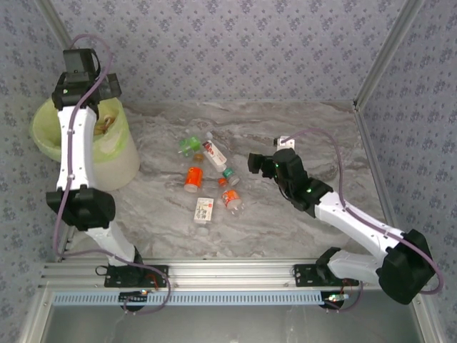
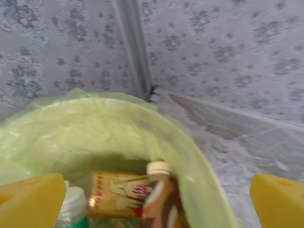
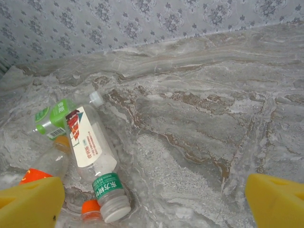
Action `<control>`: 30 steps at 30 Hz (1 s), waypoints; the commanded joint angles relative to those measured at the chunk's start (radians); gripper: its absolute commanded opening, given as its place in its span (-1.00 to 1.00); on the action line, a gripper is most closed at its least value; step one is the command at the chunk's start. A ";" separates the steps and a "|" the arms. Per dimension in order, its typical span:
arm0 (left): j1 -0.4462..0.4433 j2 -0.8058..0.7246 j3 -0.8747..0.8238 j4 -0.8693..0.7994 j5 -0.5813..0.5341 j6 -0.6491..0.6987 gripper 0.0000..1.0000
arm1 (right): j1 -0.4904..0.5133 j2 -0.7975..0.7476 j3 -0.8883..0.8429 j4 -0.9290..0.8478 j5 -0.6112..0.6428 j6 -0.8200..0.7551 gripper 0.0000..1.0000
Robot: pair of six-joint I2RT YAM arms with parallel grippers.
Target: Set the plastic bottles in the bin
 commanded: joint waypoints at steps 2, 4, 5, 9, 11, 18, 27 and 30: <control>-0.036 -0.136 -0.112 0.144 0.160 -0.126 0.99 | -0.005 0.036 0.025 -0.042 -0.022 0.010 1.00; -0.048 -0.187 -0.200 0.203 0.208 -0.171 0.99 | -0.005 0.045 0.020 -0.044 -0.026 0.008 1.00; -0.055 -0.213 -0.239 0.227 0.242 -0.198 0.99 | -0.006 0.049 0.017 -0.044 -0.028 0.007 1.00; -0.077 -0.296 -0.367 0.304 0.435 -0.306 0.99 | -0.010 0.071 0.012 -0.038 -0.069 -0.024 1.00; -0.090 -0.338 -0.432 0.350 0.490 -0.358 0.99 | -0.013 0.093 0.015 -0.035 -0.114 -0.047 1.00; -0.157 -0.459 -0.633 0.490 0.679 -0.455 0.99 | -0.024 0.252 0.128 -0.113 -0.336 -0.129 0.98; -0.171 -0.557 -0.768 0.427 0.645 -0.400 0.99 | 0.000 0.517 0.351 -0.245 -0.371 -0.155 0.74; -0.171 -0.561 -0.776 0.379 0.626 -0.374 0.99 | 0.008 0.602 0.444 -0.286 -0.387 -0.168 0.70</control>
